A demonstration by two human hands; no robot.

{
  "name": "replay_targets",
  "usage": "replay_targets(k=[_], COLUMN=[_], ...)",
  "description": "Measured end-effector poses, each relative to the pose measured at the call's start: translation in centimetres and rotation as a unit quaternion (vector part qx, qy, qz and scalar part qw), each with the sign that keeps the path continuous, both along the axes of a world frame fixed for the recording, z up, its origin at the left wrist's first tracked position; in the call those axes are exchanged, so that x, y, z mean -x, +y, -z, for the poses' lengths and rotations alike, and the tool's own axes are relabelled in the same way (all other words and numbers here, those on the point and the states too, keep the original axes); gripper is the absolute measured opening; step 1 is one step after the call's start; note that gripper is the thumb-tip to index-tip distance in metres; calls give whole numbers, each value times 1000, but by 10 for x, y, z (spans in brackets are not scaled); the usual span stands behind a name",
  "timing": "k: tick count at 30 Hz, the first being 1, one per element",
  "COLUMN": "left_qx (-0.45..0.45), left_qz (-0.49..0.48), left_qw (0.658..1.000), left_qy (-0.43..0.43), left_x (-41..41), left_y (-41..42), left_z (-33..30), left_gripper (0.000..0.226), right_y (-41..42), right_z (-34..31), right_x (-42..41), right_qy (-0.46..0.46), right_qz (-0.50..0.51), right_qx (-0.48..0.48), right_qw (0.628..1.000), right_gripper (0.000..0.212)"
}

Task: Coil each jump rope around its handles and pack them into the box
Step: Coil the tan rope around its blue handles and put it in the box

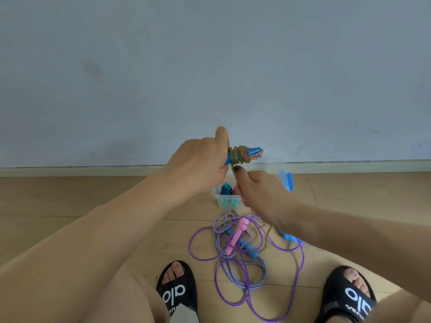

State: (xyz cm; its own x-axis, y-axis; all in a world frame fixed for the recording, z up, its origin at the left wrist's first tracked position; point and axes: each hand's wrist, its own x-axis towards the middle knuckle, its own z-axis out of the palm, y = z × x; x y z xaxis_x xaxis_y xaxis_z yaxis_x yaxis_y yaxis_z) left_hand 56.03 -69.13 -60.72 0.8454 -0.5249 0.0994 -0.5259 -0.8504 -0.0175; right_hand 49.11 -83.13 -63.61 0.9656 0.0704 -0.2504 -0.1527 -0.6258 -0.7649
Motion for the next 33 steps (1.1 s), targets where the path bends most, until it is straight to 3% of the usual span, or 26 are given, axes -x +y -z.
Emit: replay_targets(k=[4, 9, 12, 16, 20, 24, 33], left_qx=[-105, -146, -147, -110, 25, 64, 64], left_qz=[14, 62, 104, 113, 130, 160, 187], left_qw=[994, 987, 983, 987, 991, 985, 980], left_qy=[-32, -21, -25, 16, 27, 22, 28], left_x=[-2, 4, 15, 31, 41, 45, 46], left_y=[-3, -2, -7, -8, 1, 5, 7], left_z=[11, 16, 7, -1, -4, -10, -13], left_gripper=[31, 32, 14, 20, 49, 30, 34], right_y=[-1, -11, -30, -41, -43, -42, -34], right_z=[-6, -34, -47, -47, -47, -48, -57], right_x=[19, 3, -16, -29, -29, -30, -30], right_qy=[-115, -203, -231, -188, -138, -133, -105], right_qz=[-124, -121, -105, -111, -114, -100, -109], right_qx=[204, 281, 234, 84, -31, -61, -124], right_qw=[964, 930, 939, 972, 983, 984, 981], right_gripper=[42, 48, 51, 54, 53, 54, 57])
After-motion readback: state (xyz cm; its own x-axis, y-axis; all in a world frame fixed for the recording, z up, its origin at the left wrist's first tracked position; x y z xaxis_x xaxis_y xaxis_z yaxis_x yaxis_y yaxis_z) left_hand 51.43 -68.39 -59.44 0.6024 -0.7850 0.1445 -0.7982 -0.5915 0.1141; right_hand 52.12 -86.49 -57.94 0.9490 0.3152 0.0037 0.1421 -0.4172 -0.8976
